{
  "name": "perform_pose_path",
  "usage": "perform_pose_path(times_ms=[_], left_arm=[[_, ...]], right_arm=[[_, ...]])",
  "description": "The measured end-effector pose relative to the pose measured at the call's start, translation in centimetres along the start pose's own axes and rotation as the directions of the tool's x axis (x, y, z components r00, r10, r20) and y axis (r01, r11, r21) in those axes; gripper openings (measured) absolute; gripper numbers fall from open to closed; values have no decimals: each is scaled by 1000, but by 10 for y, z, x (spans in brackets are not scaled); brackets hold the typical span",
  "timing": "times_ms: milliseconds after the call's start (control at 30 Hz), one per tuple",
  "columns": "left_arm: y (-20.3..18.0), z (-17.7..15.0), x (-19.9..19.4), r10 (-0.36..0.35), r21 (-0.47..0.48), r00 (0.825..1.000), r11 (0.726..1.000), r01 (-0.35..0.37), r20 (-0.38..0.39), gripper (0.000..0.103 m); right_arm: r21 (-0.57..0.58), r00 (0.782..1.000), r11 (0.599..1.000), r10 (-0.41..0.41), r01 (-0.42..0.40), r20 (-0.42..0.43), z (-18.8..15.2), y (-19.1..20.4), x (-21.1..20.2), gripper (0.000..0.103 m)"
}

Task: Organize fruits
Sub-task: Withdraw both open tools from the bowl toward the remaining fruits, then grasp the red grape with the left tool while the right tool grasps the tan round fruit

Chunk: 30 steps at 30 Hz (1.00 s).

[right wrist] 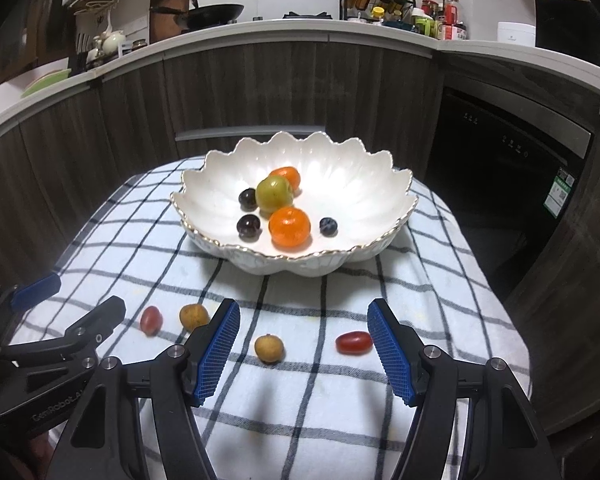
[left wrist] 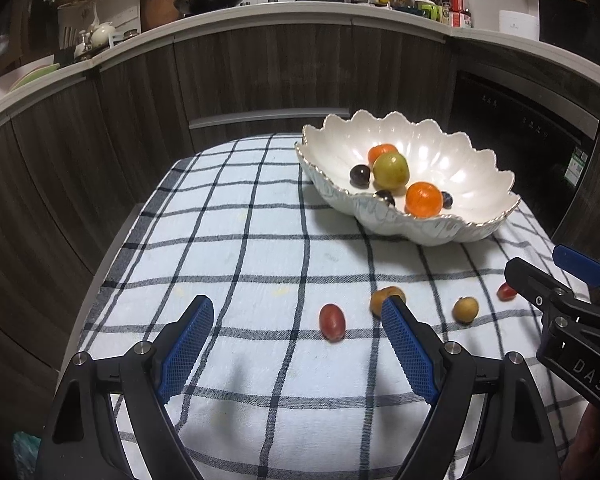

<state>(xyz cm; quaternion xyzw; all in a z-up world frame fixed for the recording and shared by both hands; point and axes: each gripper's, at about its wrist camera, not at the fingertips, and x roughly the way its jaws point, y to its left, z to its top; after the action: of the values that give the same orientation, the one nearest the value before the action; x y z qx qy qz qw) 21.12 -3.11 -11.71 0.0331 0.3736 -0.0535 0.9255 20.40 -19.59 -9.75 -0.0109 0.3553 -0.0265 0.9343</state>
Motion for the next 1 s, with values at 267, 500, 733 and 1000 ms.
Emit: perform_pose_path(times_ms=[267, 500, 733, 1000], left_arm=[[-4, -7, 8, 2, 42, 1000, 999, -2, 12, 86], [-7, -13, 22, 5, 61, 1000, 998, -4, -4, 82], [-12, -15, 33, -1, 72, 1000, 997, 3, -31, 73], [-12, -17, 49, -47, 41, 993, 998, 51, -109, 48]], right_arm=[[-22, 1000, 1000, 11, -11, -15, -8, 4, 9, 67], [-39, 999, 999, 14, -15, -31, -14, 8, 20, 67], [-41, 998, 999, 25, -27, -58, -18, 10, 32, 67], [-45, 996, 998, 40, -44, -83, -22, 15, 43, 66]])
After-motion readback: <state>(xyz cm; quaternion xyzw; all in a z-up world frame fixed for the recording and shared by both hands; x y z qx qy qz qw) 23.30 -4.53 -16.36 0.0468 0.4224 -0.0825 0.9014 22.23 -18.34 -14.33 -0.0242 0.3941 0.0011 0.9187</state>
